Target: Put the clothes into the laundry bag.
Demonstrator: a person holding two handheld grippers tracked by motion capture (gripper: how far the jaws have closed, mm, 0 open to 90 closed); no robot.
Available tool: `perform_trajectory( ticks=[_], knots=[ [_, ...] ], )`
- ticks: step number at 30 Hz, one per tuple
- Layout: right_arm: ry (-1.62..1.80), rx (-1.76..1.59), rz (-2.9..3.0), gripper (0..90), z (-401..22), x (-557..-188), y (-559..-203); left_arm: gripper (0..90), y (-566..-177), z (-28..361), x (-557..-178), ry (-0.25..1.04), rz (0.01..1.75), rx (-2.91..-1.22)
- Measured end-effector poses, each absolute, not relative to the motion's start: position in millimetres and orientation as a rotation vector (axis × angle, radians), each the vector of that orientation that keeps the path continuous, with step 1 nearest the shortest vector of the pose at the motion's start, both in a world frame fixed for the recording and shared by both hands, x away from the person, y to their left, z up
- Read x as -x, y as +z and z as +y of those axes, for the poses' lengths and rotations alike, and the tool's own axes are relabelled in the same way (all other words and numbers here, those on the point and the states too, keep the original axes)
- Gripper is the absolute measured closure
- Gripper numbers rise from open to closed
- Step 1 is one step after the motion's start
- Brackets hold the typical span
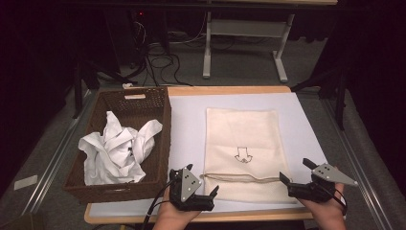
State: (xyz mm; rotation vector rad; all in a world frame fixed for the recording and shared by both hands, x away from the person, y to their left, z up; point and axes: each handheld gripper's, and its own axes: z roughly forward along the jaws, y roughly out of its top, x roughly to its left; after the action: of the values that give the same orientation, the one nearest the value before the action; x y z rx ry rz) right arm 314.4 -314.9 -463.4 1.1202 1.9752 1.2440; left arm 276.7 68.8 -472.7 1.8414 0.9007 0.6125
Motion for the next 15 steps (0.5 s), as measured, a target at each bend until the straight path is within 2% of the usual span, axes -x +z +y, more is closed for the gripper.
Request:
perform_trajectory(
  ticks=[15],
  knots=[
    [1.255, -1.117, 1.984, 0.2, -314.6, -314.2, -464.1, 0.5, -472.6, 72.6, -278.4, 0.598, 0.924, -1.818]
  ],
)
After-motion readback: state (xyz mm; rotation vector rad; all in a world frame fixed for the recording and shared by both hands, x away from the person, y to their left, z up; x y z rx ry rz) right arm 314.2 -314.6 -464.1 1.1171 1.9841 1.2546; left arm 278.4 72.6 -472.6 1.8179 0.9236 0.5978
